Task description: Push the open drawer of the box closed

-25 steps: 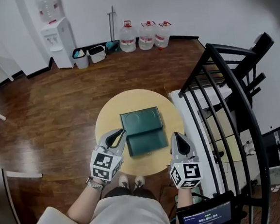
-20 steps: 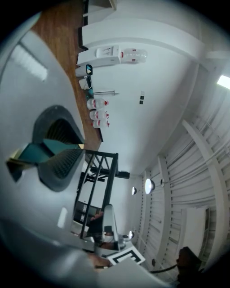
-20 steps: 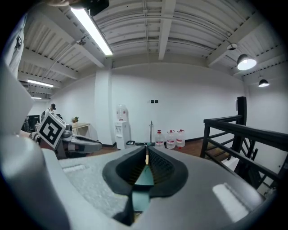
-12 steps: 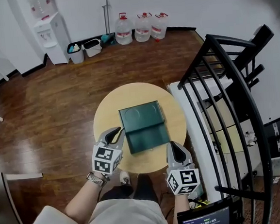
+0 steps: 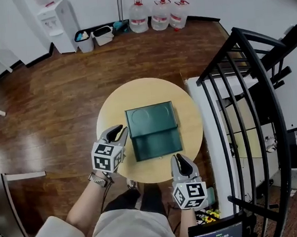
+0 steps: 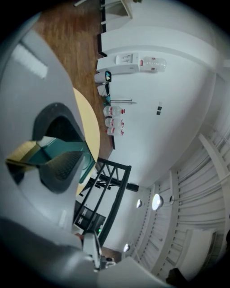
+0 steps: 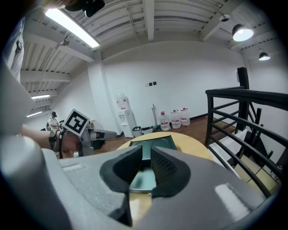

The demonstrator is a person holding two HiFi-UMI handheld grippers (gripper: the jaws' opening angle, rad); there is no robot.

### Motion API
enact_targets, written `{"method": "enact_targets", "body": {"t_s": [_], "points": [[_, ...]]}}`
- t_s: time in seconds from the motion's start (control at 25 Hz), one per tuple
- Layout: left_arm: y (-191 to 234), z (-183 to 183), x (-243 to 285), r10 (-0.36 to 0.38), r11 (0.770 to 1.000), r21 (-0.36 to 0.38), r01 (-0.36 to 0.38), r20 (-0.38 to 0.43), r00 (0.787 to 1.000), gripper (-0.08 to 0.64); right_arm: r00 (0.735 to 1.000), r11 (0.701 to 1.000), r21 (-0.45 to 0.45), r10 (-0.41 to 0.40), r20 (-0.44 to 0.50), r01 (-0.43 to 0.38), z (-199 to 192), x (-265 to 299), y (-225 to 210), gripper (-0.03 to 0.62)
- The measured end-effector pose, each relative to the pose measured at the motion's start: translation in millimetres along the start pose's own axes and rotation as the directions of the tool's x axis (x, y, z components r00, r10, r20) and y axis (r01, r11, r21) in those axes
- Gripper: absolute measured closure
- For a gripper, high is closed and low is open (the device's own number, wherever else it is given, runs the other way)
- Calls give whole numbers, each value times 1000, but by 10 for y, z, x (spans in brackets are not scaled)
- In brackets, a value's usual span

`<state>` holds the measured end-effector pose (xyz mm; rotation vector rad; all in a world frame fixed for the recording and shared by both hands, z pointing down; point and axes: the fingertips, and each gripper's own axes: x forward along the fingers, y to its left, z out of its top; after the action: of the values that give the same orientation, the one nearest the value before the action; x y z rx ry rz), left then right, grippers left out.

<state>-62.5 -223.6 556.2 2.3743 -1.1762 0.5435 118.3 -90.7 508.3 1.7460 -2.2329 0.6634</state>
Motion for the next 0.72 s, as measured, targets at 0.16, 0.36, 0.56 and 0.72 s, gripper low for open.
{"method": "enact_targets", "body": {"t_s": [0.16,0.36,0.56,0.72], "points": [[125,-76,205,21,999,-29,-23,-61,998,479,999,1000,-1,26,-47,-26,-167,56,-54,528],[261,-281,498,47,997,-56,-57,-160,986,479,994,998,34,55,-95,-52,-395,170,-61,526],[375,-511,585,83,988,-110,-108,-215,973,472,987,995,63,80,-139,-71,-606,251,-42,525],[398,-583,602,79,983,-147,-114,-227,971,466,978,994,79,85,-189,-71,-839,298,-70,519]]}}
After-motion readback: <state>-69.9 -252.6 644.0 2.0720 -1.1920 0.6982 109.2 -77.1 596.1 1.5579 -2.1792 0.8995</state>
